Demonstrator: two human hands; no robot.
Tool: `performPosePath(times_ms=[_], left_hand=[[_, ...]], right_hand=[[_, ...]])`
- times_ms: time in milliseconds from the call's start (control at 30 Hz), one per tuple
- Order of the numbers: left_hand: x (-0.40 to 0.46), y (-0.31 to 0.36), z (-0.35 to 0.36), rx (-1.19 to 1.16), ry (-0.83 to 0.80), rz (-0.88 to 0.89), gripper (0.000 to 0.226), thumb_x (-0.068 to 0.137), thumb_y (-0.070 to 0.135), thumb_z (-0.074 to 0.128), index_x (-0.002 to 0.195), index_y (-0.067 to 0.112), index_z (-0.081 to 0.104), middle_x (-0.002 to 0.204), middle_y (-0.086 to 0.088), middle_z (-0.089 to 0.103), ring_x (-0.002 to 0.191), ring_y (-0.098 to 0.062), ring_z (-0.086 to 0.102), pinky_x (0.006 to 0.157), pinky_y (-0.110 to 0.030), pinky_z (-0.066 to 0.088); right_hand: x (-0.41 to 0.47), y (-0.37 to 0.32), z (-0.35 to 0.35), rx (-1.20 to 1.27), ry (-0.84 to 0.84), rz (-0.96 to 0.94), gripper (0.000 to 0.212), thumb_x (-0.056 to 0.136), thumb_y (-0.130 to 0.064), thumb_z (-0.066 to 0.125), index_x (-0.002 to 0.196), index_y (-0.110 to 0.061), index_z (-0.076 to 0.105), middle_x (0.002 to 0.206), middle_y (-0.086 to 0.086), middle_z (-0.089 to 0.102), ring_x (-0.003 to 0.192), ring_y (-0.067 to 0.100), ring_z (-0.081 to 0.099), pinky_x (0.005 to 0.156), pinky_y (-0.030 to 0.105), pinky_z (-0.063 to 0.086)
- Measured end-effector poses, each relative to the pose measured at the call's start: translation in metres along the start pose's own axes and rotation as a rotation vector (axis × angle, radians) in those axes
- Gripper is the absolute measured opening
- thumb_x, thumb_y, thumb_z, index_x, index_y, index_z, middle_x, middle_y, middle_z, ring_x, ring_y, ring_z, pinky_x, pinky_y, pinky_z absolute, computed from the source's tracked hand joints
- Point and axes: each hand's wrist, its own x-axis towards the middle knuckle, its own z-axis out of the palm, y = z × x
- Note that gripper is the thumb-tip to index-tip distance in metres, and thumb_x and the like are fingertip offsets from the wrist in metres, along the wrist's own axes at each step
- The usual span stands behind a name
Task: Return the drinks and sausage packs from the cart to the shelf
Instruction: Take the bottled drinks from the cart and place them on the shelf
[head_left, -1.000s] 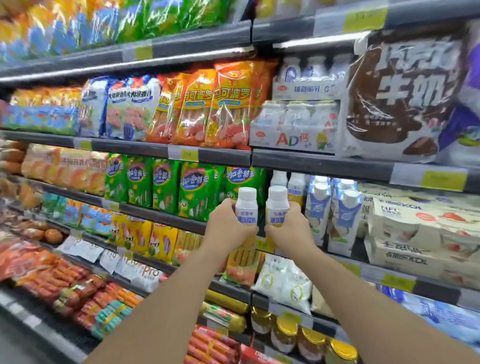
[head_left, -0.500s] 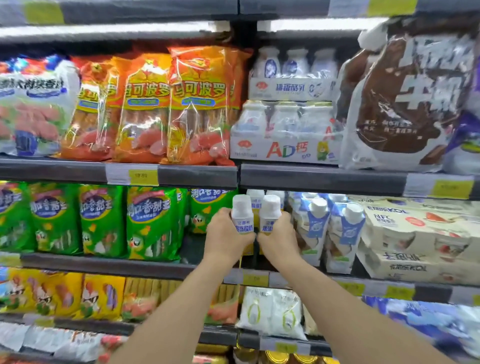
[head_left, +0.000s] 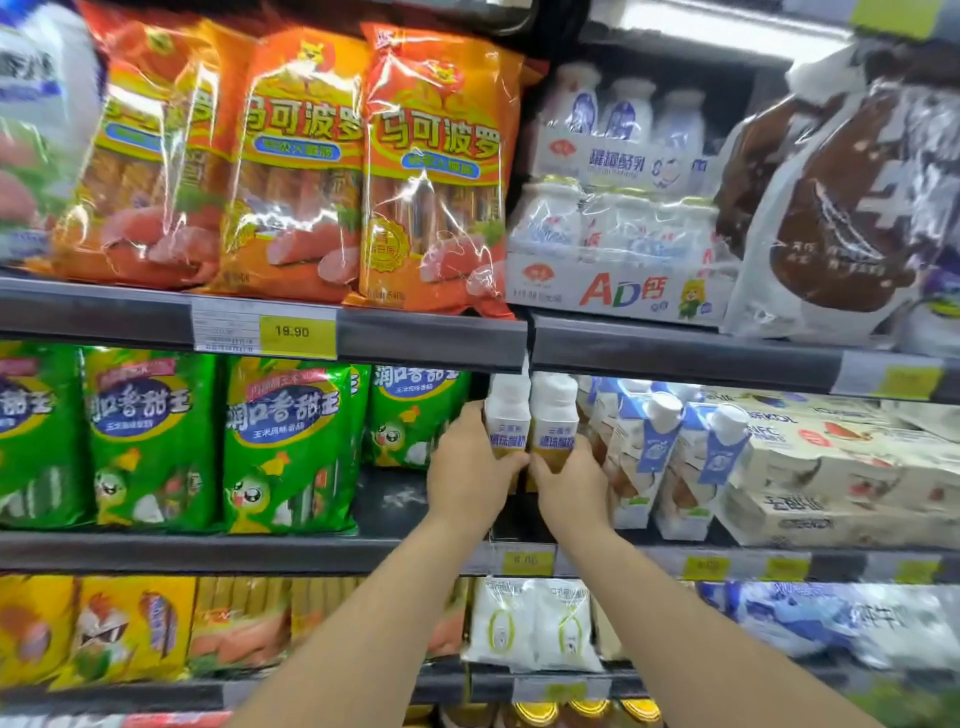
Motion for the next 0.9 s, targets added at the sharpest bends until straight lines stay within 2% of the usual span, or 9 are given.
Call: performPosePath(times_ms=[100, 200, 333, 433, 533, 600, 700, 800, 900], left_hand=[[0.004, -0.003, 0.003, -0.028, -0.016, 0.008, 0.058, 0.069, 0.027, 0.086, 0.118, 0.02, 0.055, 0.102, 0.003, 0.07, 0.097, -0.018, 0.063, 0.081, -0.037, 0.053], [0.004, -0.011, 0.004, -0.033, -0.06, -0.025, 0.049, 0.075, 0.02, 0.083, 0.115, 0.015, 0.056, 0.104, 0.001, 0.068, 0.096, -0.016, 0.062, 0.076, -0.027, 0.047], [0.004, -0.014, 0.003, 0.069, -0.088, -0.034, 0.046, 0.078, 0.022, 0.08, 0.115, 0.01, 0.055, 0.109, -0.008, 0.068, 0.101, -0.026, 0.062, 0.081, -0.033, 0.047], [0.006, -0.009, 0.005, 0.088, -0.09, -0.031, 0.045, 0.078, 0.024, 0.08, 0.112, 0.009, 0.054, 0.108, -0.008, 0.068, 0.099, -0.028, 0.064, 0.08, -0.036, 0.05], [0.006, -0.007, 0.007, 0.098, -0.076, -0.027, 0.047, 0.078, 0.027, 0.081, 0.112, 0.009, 0.054, 0.108, -0.008, 0.068, 0.098, -0.028, 0.065, 0.078, -0.037, 0.051], [0.005, -0.007, 0.007, 0.097, -0.075, -0.021, 0.048, 0.077, 0.028, 0.081, 0.113, 0.01, 0.054, 0.108, -0.007, 0.068, 0.099, -0.028, 0.065, 0.079, -0.038, 0.052], [0.006, -0.009, 0.006, 0.086, -0.084, -0.02, 0.048, 0.077, 0.028, 0.081, 0.113, 0.011, 0.054, 0.106, -0.005, 0.069, 0.098, -0.026, 0.066, 0.081, -0.04, 0.054], [0.007, -0.009, 0.005, 0.088, -0.089, -0.02, 0.049, 0.077, 0.03, 0.081, 0.113, 0.012, 0.053, 0.107, -0.007, 0.07, 0.099, -0.028, 0.066, 0.082, -0.042, 0.055], [0.007, -0.007, 0.005, 0.099, -0.089, -0.02, 0.05, 0.076, 0.031, 0.081, 0.113, 0.012, 0.054, 0.109, -0.008, 0.07, 0.1, -0.029, 0.066, 0.082, -0.04, 0.054]], right_hand=[[-0.001, -0.004, 0.001, -0.009, 0.005, 0.029, 0.033, 0.096, -0.018, 0.063, 0.124, -0.007, 0.05, 0.125, 0.01, 0.064, 0.117, 0.025, 0.059, 0.087, 0.028, 0.041], [-0.004, -0.005, 0.002, -0.008, 0.028, 0.058, 0.033, 0.097, -0.015, 0.061, 0.122, -0.004, 0.044, 0.125, 0.013, 0.062, 0.117, 0.027, 0.058, 0.083, 0.026, 0.04], [-0.003, -0.003, 0.006, -0.033, 0.076, 0.057, 0.033, 0.095, -0.013, 0.063, 0.122, -0.004, 0.046, 0.127, 0.014, 0.061, 0.121, 0.029, 0.055, 0.091, 0.029, 0.042], [-0.004, -0.003, 0.009, -0.054, 0.117, 0.066, 0.03, 0.096, -0.013, 0.061, 0.122, -0.005, 0.048, 0.127, 0.014, 0.061, 0.123, 0.031, 0.055, 0.101, 0.038, 0.046], [-0.005, -0.004, 0.01, -0.06, 0.136, 0.067, 0.028, 0.097, -0.014, 0.058, 0.122, -0.005, 0.048, 0.127, 0.013, 0.062, 0.122, 0.031, 0.056, 0.102, 0.042, 0.048], [-0.006, -0.006, 0.01, -0.037, 0.123, 0.08, 0.03, 0.097, -0.012, 0.057, 0.125, -0.006, 0.048, 0.129, 0.013, 0.06, 0.124, 0.031, 0.055, 0.104, 0.041, 0.047], [-0.017, -0.007, 0.012, 0.048, 0.103, 0.081, 0.046, 0.094, -0.009, 0.06, 0.137, -0.007, 0.043, 0.14, 0.009, 0.051, 0.134, 0.026, 0.046, 0.113, 0.037, 0.038], [-0.029, -0.008, 0.018, 0.082, 0.07, 0.046, 0.049, 0.093, -0.014, 0.061, 0.138, -0.012, 0.043, 0.139, 0.005, 0.045, 0.13, 0.021, 0.044, 0.109, 0.031, 0.035], [-0.029, -0.01, 0.02, 0.095, 0.077, 0.042, 0.052, 0.092, -0.015, 0.059, 0.141, -0.01, 0.04, 0.14, 0.007, 0.043, 0.131, 0.023, 0.042, 0.113, 0.034, 0.033]])
